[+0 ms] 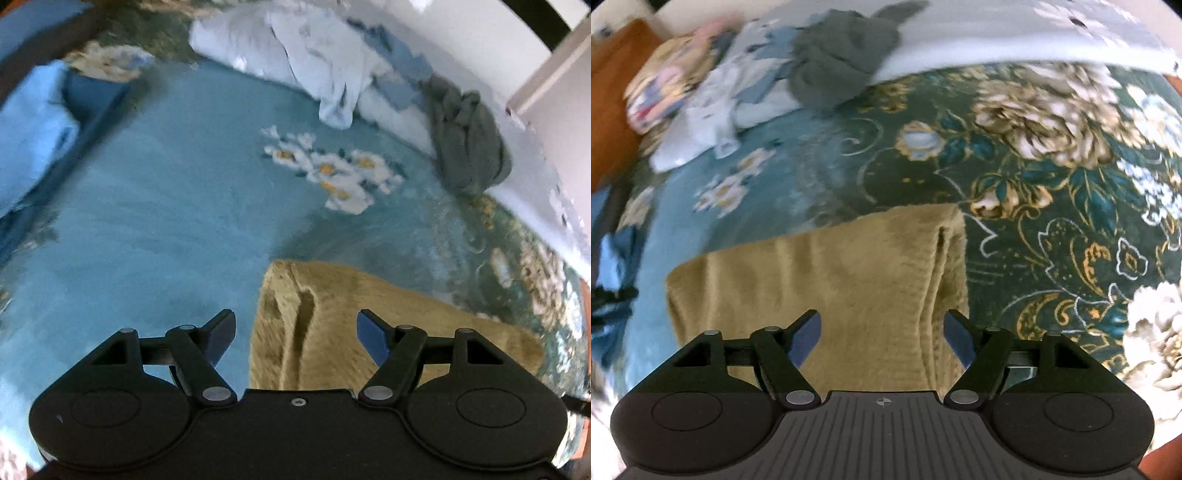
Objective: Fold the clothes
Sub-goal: 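Lower the right gripper to the folded sweater edge and grasp it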
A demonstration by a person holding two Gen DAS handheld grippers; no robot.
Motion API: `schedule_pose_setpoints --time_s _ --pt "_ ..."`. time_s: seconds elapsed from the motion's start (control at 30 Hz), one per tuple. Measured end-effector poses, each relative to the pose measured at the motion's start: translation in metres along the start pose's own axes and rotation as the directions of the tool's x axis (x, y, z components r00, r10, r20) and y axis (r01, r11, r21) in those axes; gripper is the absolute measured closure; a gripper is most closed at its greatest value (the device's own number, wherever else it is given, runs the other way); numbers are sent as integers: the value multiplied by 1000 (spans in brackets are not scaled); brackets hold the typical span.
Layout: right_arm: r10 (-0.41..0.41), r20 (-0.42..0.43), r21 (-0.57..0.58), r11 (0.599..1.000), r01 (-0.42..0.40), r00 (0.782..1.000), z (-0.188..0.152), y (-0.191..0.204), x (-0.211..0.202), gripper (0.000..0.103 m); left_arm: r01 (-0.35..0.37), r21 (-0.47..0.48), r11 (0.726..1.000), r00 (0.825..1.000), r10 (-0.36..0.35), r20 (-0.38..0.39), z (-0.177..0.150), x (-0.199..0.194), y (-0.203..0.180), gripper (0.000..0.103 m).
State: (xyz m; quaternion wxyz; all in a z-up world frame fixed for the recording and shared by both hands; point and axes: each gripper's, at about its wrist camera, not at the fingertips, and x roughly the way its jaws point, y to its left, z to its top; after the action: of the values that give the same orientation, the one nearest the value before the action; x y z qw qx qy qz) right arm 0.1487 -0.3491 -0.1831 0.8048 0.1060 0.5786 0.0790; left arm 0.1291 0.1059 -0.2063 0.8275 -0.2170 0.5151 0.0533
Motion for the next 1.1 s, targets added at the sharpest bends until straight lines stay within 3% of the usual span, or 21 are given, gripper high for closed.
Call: schedule_pose_setpoints --time_s 0.1,0.27,0.47,0.6,0.8,0.93,1.0,1.07,1.1 --pt "-16 -20 45 999 17 1000 12 -11 23 31 45 23 999 997 -44 -56 13 33 4 32" --pt "2 -53 68 998 1 999 28 -31 54 30 148 -2 989 979 -147 -141 26 75 10 31" --pt "90 -75 61 995 -85 993 51 -57 89 27 223 -2 975 953 -219 -210 34 105 13 32" --pt "150 -114 43 988 -146 982 64 -73 111 27 239 -13 971 946 -236 -224 35 114 17 30" --pt "276 -135 97 960 -264 952 73 -90 134 26 275 -54 960 935 -281 -218 36 122 18 16" --pt "322 -136 128 944 -305 937 75 -90 143 26 269 -73 960 941 -279 -191 34 123 15 13" --pt "340 -141 148 936 -319 930 76 -91 143 39 264 -83 961 947 -275 -169 32 121 15 16" --pt "357 -147 170 928 -332 922 77 -93 144 69 244 -100 965 956 -256 -142 30 118 17 34" --pt "359 -149 172 927 -333 921 77 -92 143 72 231 -116 966 961 -246 -129 29 116 19 41"
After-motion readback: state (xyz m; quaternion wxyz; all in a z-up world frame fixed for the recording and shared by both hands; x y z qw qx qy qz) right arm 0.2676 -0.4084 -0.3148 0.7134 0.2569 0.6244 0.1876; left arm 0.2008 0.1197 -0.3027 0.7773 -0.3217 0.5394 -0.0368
